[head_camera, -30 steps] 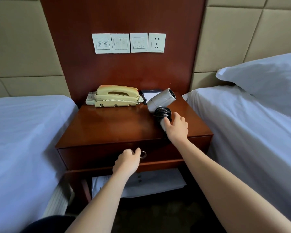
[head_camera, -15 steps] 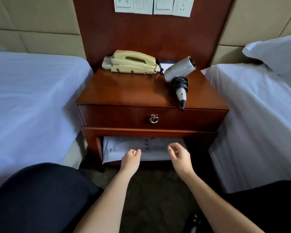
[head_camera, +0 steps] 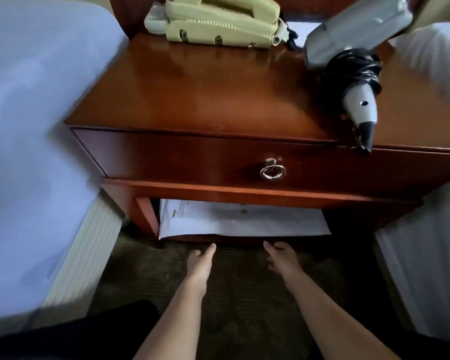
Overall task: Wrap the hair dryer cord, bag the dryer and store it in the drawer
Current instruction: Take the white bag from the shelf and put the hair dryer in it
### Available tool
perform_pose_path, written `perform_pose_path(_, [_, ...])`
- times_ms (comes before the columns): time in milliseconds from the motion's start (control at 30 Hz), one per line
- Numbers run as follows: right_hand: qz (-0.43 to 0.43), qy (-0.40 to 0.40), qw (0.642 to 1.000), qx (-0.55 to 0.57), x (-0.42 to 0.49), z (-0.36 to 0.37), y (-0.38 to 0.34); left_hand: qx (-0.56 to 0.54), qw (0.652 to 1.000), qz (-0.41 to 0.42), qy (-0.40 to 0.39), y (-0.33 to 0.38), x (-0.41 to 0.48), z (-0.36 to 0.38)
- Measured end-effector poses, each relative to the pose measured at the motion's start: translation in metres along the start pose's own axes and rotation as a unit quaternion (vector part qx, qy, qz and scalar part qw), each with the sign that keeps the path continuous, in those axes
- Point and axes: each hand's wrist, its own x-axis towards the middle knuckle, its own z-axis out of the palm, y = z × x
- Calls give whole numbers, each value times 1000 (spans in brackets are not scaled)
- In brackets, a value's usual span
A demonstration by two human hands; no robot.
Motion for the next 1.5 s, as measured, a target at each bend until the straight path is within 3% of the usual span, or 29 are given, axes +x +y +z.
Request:
perform_pose_path(233, [67,-12,952,297,60,19,-9,-151,987,-27,42,20,62,15])
perform_pose_path(500, [103,25,936,337,76,18,-18,-239,967,-22,85,27,70,18])
perform_pose_path(733, [88,-33,867,490,26,3,-23,-279,958,-23,71,21,23,15])
perform_pose_path(933, [60,-55,872,483,-44,-7,-6,-399,916,-28,30,11,-36,-10])
perform_pose_path(1067, [-45,-46,897,438,-97,-20,4,-382,924,3,30,9,-76,-30])
perform_pose_path(1200, [-137,-33,908,393,-150,-41,-3,-370,923,87,55,22,-130,-41])
perform_pose_path(1367, [-205,6,919,336,-227,-73,-26,-365,904,220,25,56,-213,-51])
perform_pose_path(1500, [-299,-17,900,316,-286,-98,-46,-343,882,323,8,87,-261,-69])
